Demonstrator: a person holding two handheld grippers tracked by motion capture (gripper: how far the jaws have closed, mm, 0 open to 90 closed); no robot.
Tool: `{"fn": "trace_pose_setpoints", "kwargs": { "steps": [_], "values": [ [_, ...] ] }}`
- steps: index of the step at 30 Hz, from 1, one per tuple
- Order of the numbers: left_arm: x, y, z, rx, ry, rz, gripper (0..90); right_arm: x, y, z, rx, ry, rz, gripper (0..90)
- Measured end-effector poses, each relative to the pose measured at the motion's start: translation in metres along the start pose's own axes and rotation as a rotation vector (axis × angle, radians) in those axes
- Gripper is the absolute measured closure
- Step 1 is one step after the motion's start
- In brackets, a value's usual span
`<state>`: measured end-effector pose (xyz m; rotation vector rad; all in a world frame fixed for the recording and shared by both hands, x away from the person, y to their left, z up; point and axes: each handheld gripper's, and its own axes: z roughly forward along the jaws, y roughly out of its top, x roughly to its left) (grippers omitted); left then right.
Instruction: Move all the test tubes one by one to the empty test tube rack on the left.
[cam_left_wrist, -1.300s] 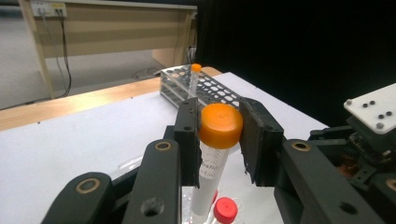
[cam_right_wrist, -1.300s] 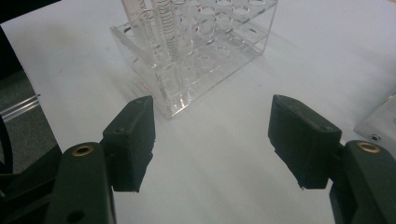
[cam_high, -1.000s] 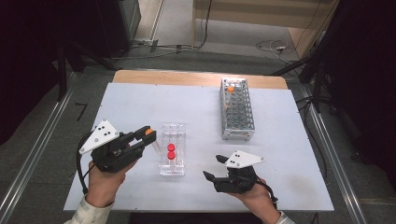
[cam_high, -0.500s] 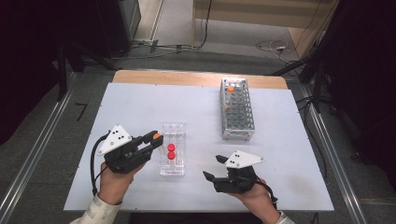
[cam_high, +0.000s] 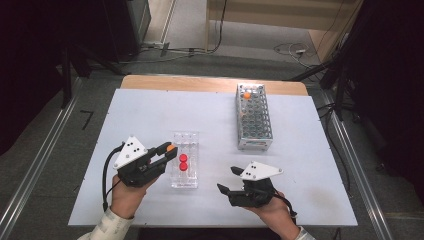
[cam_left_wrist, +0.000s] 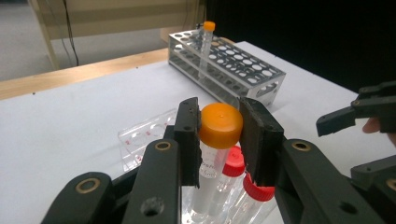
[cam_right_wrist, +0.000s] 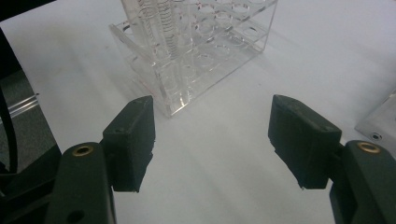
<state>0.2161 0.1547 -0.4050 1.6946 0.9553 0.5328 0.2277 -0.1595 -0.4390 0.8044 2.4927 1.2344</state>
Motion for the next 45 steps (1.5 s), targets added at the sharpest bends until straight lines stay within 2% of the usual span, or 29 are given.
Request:
{"fn": "trace_pose_setpoints", "kwargs": {
  "steps": [9, 15, 27, 31, 35, 45],
  "values": [
    [-0.001, -0.008, 0.006, 0.032, 0.005, 0.004, 70.0, 0.000, 0.000, 0.000, 0.003, -0.002, -0.002, 30.5],
    [0.001, -0.011, 0.009, 0.052, -0.010, -0.013, 68.0, 0.000, 0.000, 0.000, 0.003, -0.002, -0.002, 30.5],
    [0.003, -0.008, 0.004, 0.020, -0.018, -0.051, 59.3, -0.001, 0.000, -0.002, -0.009, -0.011, 0.002, 30.5],
    [0.003, -0.007, 0.003, 0.006, 0.009, -0.066, 49.5, -0.006, 0.002, -0.004, -0.028, -0.037, 0.021, 30.5],
    [0.003, -0.006, 0.002, -0.002, 0.040, -0.076, 40.5, -0.018, 0.006, -0.005, -0.056, -0.071, 0.066, 30.6],
    [0.003, -0.005, 0.001, -0.015, 0.054, -0.084, 38.2, -0.061, 0.027, -0.002, -0.138, -0.242, 0.155, 31.0]
  ]
}}
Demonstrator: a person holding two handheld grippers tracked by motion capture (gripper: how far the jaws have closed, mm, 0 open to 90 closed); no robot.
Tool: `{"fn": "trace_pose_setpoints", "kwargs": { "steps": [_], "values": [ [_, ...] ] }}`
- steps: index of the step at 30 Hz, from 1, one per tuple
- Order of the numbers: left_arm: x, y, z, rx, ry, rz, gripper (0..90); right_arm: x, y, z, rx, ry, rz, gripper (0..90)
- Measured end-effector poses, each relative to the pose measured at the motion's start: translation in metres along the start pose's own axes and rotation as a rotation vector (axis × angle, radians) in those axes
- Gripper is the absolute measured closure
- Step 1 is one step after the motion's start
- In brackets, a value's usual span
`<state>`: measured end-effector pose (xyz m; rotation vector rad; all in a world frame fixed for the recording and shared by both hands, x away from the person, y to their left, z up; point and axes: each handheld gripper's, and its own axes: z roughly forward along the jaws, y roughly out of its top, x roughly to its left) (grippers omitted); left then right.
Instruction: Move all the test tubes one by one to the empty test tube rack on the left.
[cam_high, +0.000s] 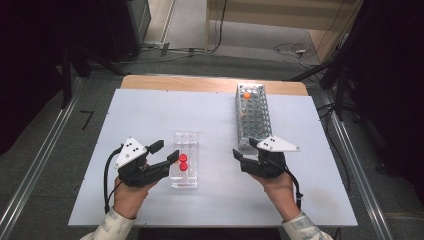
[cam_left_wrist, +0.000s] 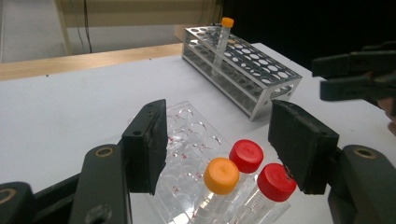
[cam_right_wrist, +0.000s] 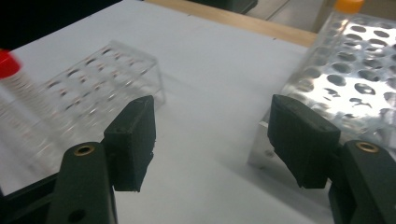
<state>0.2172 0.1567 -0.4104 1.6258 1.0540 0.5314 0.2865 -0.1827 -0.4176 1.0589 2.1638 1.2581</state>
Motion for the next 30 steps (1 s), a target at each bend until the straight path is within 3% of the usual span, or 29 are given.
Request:
{"fn": "trace_pose_setpoints", "kwargs": {
  "steps": [9, 14, 19, 30],
  "values": [
    [0.003, 0.000, -0.001, -0.005, 0.001, -0.006, 38.2, -0.034, 0.024, 0.031, -0.047, -0.120, 0.062, 31.2],
    [0.003, 0.001, -0.002, -0.013, 0.002, -0.011, 38.4, -0.052, 0.034, 0.053, -0.024, -0.178, 0.077, 32.9],
    [0.005, 0.001, -0.002, -0.013, 0.001, -0.014, 38.4, -0.066, 0.045, 0.071, 0.000, -0.203, 0.072, 35.0],
    [0.005, 0.000, -0.001, -0.011, -0.002, -0.010, 38.5, -0.081, 0.062, 0.109, 0.061, -0.242, 0.083, 36.9]
  ]
}}
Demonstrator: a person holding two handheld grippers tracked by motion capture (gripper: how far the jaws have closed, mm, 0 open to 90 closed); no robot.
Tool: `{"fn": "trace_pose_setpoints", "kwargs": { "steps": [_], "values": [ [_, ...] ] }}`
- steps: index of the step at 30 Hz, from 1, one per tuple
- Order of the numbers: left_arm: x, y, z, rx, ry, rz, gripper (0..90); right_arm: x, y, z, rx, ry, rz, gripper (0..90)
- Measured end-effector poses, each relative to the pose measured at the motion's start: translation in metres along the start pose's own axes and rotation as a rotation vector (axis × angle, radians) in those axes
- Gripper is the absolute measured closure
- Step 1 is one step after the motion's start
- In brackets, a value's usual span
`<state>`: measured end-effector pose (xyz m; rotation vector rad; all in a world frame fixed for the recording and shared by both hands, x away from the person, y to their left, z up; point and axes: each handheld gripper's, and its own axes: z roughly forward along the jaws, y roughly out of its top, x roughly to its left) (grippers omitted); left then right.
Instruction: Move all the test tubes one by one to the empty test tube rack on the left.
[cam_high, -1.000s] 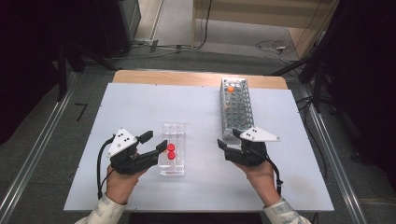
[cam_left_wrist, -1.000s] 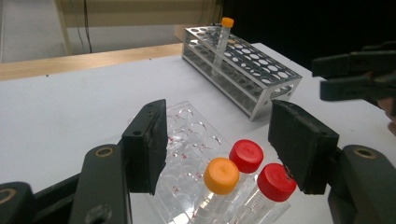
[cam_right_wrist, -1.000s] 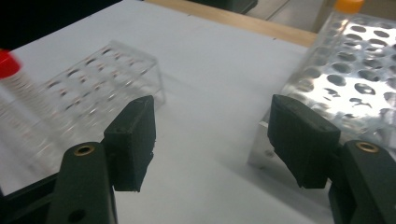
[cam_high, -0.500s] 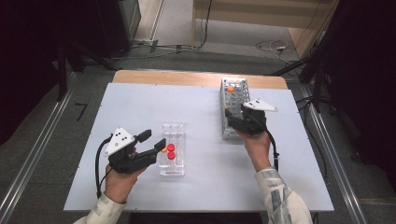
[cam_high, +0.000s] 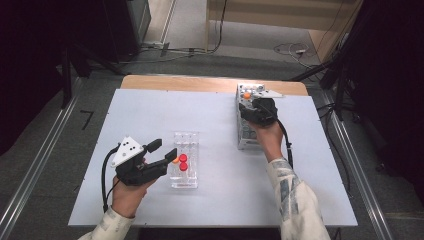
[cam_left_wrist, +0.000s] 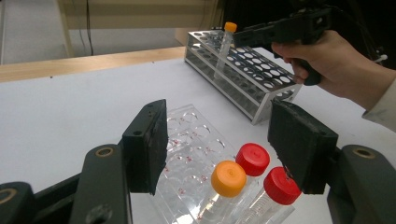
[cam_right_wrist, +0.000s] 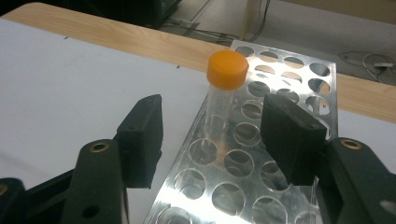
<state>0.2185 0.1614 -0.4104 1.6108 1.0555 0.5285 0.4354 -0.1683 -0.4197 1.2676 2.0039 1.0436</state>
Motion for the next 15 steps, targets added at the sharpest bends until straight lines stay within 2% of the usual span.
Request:
{"fn": "trace_pose_setpoints", "kwargs": {
  "steps": [4, 9, 12, 15],
  "values": [
    [0.001, -0.001, 0.000, 0.004, 0.000, 0.002, 38.5, -0.004, 0.004, 0.015, 0.040, -0.009, 0.019, 33.9],
    [0.001, -0.001, 0.000, 0.002, -0.001, -0.002, 38.5, -0.005, 0.007, 0.024, 0.069, -0.018, 0.030, 32.7],
    [0.001, -0.001, 0.000, 0.003, -0.003, 0.001, 38.5, -0.004, 0.009, 0.028, 0.078, -0.020, 0.024, 35.6],
    [0.001, -0.001, 0.000, 0.002, -0.004, 0.003, 38.5, -0.002, 0.011, 0.032, 0.111, -0.016, 0.023, 41.0]
  ]
}}
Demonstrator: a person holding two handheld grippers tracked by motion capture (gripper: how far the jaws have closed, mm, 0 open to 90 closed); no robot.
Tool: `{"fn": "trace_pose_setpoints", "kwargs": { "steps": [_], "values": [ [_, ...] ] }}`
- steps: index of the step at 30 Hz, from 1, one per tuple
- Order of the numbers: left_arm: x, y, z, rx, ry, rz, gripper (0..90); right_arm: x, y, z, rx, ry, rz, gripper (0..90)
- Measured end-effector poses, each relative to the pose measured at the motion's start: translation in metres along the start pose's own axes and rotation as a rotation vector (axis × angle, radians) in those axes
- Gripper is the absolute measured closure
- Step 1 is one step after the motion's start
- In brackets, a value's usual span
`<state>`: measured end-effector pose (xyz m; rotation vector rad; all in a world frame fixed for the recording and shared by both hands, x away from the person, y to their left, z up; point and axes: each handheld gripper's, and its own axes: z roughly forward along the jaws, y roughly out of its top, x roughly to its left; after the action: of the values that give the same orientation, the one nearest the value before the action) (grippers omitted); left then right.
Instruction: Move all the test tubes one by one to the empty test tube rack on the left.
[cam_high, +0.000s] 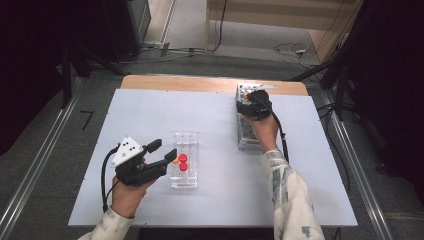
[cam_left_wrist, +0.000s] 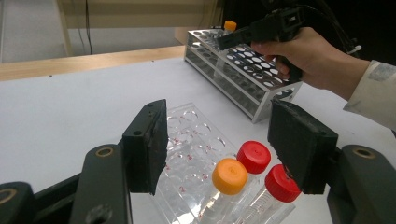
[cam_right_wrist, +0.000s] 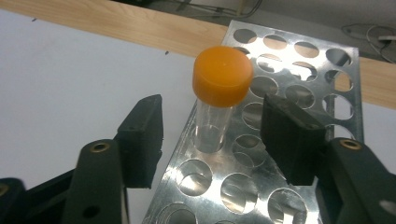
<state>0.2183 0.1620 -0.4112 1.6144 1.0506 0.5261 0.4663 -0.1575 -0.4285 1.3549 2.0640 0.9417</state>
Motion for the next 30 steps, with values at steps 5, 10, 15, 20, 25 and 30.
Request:
{"fn": "trace_pose_setpoints", "kwargs": {
  "steps": [5, 10, 15, 20, 25, 30],
  "values": [
    [-0.001, 0.000, 0.000, -0.001, -0.001, 0.000, 38.5, 0.000, 0.001, 0.002, 0.008, -0.015, -0.001, 53.1],
    [-0.001, 0.000, -0.001, -0.004, 0.000, 0.002, 38.5, 0.000, 0.002, 0.004, 0.018, -0.021, 0.000, 61.7],
    [0.000, 0.000, -0.002, -0.005, 0.003, -0.001, 38.5, 0.001, 0.002, 0.003, 0.011, -0.026, -0.014, 69.1],
    [0.001, 0.001, -0.003, -0.007, 0.010, -0.003, 38.5, 0.003, 0.003, 0.001, -0.013, -0.027, -0.028, 71.0],
    [0.002, 0.001, -0.003, -0.011, 0.014, -0.005, 38.4, 0.002, 0.006, -0.007, -0.049, -0.021, -0.015, 71.1],
    [0.002, 0.001, -0.003, -0.017, 0.017, -0.006, 37.7, 0.001, 0.012, -0.021, -0.098, -0.020, -0.013, 71.3]
  ]
}}
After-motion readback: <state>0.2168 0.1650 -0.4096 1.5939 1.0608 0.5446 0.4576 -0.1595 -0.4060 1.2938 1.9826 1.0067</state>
